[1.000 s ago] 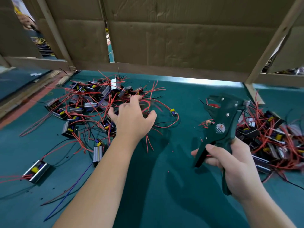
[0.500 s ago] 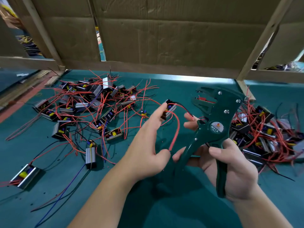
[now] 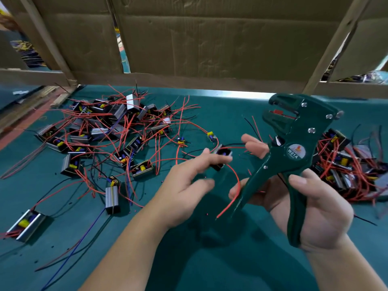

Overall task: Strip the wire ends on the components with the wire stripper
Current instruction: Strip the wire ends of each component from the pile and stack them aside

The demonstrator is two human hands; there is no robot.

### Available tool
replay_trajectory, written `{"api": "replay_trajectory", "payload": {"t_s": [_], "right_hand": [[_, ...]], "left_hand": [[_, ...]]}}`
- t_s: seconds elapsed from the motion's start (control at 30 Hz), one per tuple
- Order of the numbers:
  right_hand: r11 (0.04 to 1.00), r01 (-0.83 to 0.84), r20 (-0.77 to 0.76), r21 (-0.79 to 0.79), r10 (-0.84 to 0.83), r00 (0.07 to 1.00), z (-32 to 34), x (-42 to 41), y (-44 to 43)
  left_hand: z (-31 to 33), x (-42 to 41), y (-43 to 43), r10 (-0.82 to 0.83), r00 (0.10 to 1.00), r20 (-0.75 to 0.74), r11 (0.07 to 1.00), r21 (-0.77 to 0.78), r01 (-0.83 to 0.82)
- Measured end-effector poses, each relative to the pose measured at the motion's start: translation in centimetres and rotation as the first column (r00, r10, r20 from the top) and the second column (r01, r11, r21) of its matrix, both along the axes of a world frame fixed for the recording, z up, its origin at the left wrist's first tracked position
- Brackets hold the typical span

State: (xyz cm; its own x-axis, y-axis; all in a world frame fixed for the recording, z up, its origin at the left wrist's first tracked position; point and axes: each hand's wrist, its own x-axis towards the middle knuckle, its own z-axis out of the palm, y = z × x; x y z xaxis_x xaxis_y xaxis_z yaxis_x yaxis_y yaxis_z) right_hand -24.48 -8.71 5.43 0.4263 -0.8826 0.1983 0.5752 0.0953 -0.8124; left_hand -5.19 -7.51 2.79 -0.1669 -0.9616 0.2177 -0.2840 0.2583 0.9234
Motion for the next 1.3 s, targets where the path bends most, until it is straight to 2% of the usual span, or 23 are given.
{"api": "replay_trajectory", "payload": {"t_s": [0.07,0.13,0.17,0.2,0.27,0.33,0.47,0.63,0.77,0.87,0.93,1.1,1.2,1.3], "right_hand": [[0.999,-0.046,-0.017,0.006,0.046,0.999,0.0,0.0,0.1],[0.992,-0.120,-0.021,0.026,0.120,0.993,-0.1,0.1,0.2],[0.986,-0.162,-0.024,0.041,0.163,0.986,-0.2,0.2,0.3],[0.977,-0.203,-0.032,0.062,0.205,0.978,-0.3,0.5,0.5],[0.956,-0.277,-0.035,0.097,0.282,0.959,-0.4,1.0,0.6],[0.942,-0.323,-0.041,0.092,0.328,0.944,-0.5,1.4,0.8],[0.945,-0.313,-0.003,0.097,0.315,0.949,-0.4,1.4,0.6],[0.971,-0.199,0.016,0.130,0.199,0.980,-0.1,0.5,0.0],[0.967,-0.067,-0.161,0.245,0.109,0.981,-0.3,0.4,-0.4],[0.935,-0.055,-0.297,0.351,0.167,0.940,-0.8,0.8,-0.3],[0.917,-0.120,-0.299,0.381,0.245,0.922,-0.9,1.2,-0.1],[0.833,-0.396,-0.149,0.387,0.480,0.865,-0.5,1.6,0.5],[0.802,-0.455,-0.110,0.387,0.530,0.841,-0.4,1.4,0.6],[0.798,-0.450,-0.121,0.401,0.533,0.837,-0.3,1.0,0.5]], "left_hand": [[0.3,0.0,-0.2,0.169,0.978,-0.125,0.985,-0.026,-0.173],[0.5,0.4,-0.5,0.365,0.894,-0.260,0.922,-0.035,-0.386],[0.7,0.5,-0.7,0.388,0.872,-0.298,0.910,-0.027,-0.413],[0.8,0.6,-0.7,0.347,0.883,-0.316,0.927,-0.025,-0.373],[0.8,0.3,-0.6,0.146,0.925,-0.350,0.988,0.009,-0.153],[0.7,0.1,-0.5,0.007,0.923,-0.386,0.999,0.050,0.013],[0.8,0.6,-0.5,0.064,0.923,-0.379,0.993,0.115,-0.022],[1.0,0.9,-0.7,0.191,0.899,-0.395,0.980,0.131,-0.150],[1.1,1.3,-1.1,0.242,0.821,-0.517,0.970,0.126,-0.207],[1.3,1.2,-1.2,0.224,0.787,-0.575,0.974,0.157,-0.162],[1.6,1.1,-1.1,0.215,0.806,-0.551,0.975,0.170,-0.143],[1.5,1.1,-0.9,0.177,0.907,-0.382,0.980,0.150,-0.128],[1.2,1.6,-0.6,0.146,0.958,-0.248,0.987,0.102,-0.124],[1.1,2.3,-0.5,0.112,0.993,-0.027,0.994,-0.013,-0.112]]}}
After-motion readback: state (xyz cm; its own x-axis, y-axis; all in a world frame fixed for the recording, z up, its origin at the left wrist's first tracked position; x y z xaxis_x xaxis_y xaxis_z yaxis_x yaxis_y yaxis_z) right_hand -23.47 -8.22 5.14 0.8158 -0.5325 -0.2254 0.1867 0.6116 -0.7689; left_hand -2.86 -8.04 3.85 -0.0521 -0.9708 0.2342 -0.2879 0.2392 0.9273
